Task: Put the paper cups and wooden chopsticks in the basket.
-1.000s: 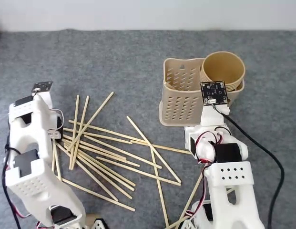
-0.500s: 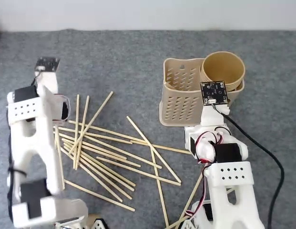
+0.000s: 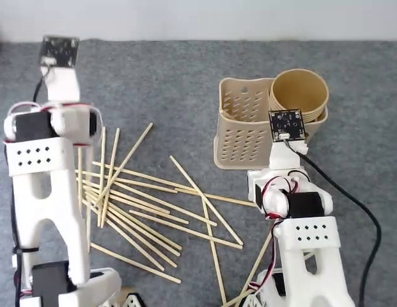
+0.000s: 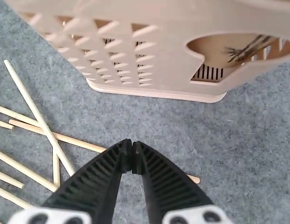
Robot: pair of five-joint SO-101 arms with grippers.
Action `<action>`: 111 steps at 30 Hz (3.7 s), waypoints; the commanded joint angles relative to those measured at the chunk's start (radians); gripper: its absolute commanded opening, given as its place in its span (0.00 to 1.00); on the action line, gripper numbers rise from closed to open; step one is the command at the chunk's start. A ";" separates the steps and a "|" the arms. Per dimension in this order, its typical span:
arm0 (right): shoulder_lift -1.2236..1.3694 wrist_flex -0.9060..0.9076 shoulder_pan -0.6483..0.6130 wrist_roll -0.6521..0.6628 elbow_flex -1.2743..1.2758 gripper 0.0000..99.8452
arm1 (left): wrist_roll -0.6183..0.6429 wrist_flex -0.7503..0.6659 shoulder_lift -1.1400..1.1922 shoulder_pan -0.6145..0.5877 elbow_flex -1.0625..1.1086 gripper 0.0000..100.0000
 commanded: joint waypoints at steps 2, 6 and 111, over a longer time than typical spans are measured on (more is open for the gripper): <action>-0.019 0.004 0.013 -0.012 -0.005 0.01 | 0.028 -0.012 -0.055 0.081 -0.177 0.01; -0.019 0.004 0.021 -0.011 -0.005 0.01 | 0.037 -0.012 -0.052 0.163 -0.283 0.01; -0.012 -0.027 0.081 -0.009 -0.006 0.01 | -0.133 0.035 0.957 -0.074 -0.582 0.18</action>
